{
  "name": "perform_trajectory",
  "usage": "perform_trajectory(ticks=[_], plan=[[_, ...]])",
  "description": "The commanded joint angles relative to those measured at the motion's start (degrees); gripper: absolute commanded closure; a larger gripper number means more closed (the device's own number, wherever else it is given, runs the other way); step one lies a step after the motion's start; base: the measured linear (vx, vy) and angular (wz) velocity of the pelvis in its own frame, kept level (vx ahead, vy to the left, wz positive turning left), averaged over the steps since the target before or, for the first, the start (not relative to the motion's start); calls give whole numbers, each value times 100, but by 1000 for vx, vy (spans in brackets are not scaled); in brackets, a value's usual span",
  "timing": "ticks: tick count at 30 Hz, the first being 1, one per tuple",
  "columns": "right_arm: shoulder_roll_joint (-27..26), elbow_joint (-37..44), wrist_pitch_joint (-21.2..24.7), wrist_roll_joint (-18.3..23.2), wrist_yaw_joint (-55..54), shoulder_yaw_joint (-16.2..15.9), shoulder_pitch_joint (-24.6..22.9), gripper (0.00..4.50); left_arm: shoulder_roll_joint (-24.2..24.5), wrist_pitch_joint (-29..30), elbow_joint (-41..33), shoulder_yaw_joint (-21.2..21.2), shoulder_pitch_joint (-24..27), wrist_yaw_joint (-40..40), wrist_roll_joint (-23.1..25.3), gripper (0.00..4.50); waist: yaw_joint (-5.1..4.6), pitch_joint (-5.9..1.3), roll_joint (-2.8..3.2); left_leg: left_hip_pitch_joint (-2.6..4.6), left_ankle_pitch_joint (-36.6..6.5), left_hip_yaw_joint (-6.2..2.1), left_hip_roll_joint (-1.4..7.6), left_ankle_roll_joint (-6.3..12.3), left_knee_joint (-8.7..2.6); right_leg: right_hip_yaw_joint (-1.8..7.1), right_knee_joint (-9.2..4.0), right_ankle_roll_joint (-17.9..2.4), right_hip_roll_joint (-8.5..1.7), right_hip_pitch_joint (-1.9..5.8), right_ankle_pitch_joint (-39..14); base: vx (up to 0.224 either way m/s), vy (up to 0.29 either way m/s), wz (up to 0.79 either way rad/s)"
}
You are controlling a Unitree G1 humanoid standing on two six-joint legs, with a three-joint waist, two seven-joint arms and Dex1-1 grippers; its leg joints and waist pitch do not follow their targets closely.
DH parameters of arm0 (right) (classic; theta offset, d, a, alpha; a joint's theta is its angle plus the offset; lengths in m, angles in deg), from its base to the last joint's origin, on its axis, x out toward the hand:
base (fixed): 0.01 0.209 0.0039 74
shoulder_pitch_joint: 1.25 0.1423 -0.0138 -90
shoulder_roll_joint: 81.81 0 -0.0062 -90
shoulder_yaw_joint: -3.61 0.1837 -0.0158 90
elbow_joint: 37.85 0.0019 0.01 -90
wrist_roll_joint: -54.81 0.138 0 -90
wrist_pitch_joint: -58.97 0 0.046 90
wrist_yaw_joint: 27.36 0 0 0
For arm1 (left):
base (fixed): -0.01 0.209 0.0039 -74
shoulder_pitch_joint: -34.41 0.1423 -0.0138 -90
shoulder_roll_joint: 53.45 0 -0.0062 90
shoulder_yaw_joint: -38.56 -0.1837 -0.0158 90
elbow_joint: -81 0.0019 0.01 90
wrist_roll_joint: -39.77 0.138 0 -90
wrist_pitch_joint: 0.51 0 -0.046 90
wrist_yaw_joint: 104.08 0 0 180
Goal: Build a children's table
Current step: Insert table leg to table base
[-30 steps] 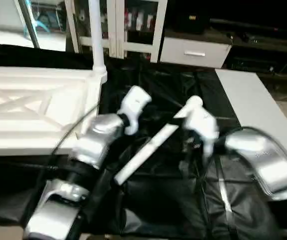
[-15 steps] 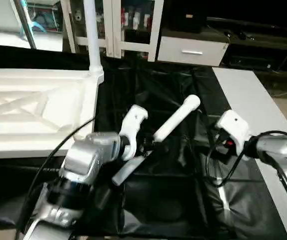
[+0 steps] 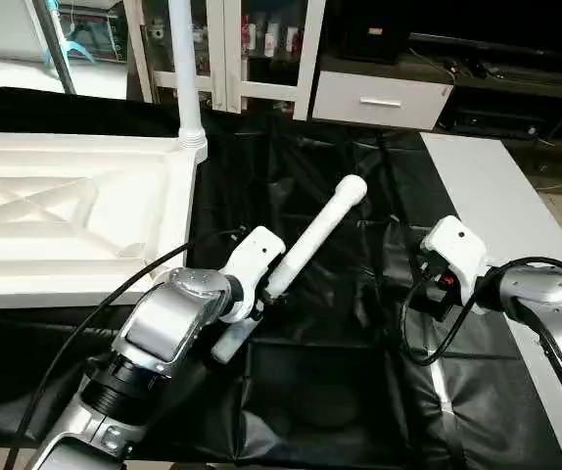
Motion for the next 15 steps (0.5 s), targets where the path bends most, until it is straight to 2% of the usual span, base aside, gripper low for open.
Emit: perform_trajectory(ticks=[1, 2, 3, 5, 6, 9, 12, 15], plan=[[17, 111, 41, -22, -3, -1, 7, 0, 144, -101, 83, -347, -6, 91, 211, 48, 6, -367, 33, 41, -874, -28, 144, 319, -383, 319, -470, -873, -442, 328, -1344, 0, 0, 0], [16, 110, 38, -24, -3, -2, 7, 0, 171, -122, 100, -401, 0, 114, 239, 31, 7, -367, 30, 51, -926, -33, 148, 322, -389, 316, -486, -816, -440, 317, -1453, 0, 0, 0], [13, 114, 29, -25, -2, -13, 16, 0, 280, -253, 142, -629, 8, 199, 360, 23, 10, -372, 37, 51, -965, -36, 141, 300, -391, 315, -490, -767, -442, 319, -1561, 0, 0, 0], [13, 116, 25, -26, -3, -17, 19, 0, 318, -313, 145, -712, 2, 249, 393, 24, 6, -375, 33, 53, -972, -34, 146, 265, -390, 320, -493, -763, -445, 318, -1541, 0, 0, 0], [16, 115, 11, -28, -8, -25, 19, 0, 350, -386, 142, -773, 2, 307, 400, 52, 12, -376, 40, 56, -972, -39, 153, 259, -395, 320, -488, -777, -450, 319, -1528, 0, 0, 0], [30, 87, -30, -28, -8, -21, 24, 0, 368, -542, 130, -780, -29, 440, 329, 56, 15, -384, 41, 56, -1003, -31, 143, 223, -389, 321, -486, -784, -451, 323, -1556, 0, 0, 0], [33, 66, -47, -32, -8, -18, 29, 0, 336, -621, 144, -726, -34, 395, 330, 104, 19, -395, 48, 46, -932, -30, 146, 225, -383, 325, -473, -817, -450, 332, -1416, 0, 0, 0], [38, 43, -99, -72, -32, -35, 18, 0, 400, -669, 147, -807, -21, 571, 282, 108, 21, -409, 50, 44, -860, -32, 144, 237, -379, 322, -451, -847, -446, 340, -1288, 0, 0, 0]])
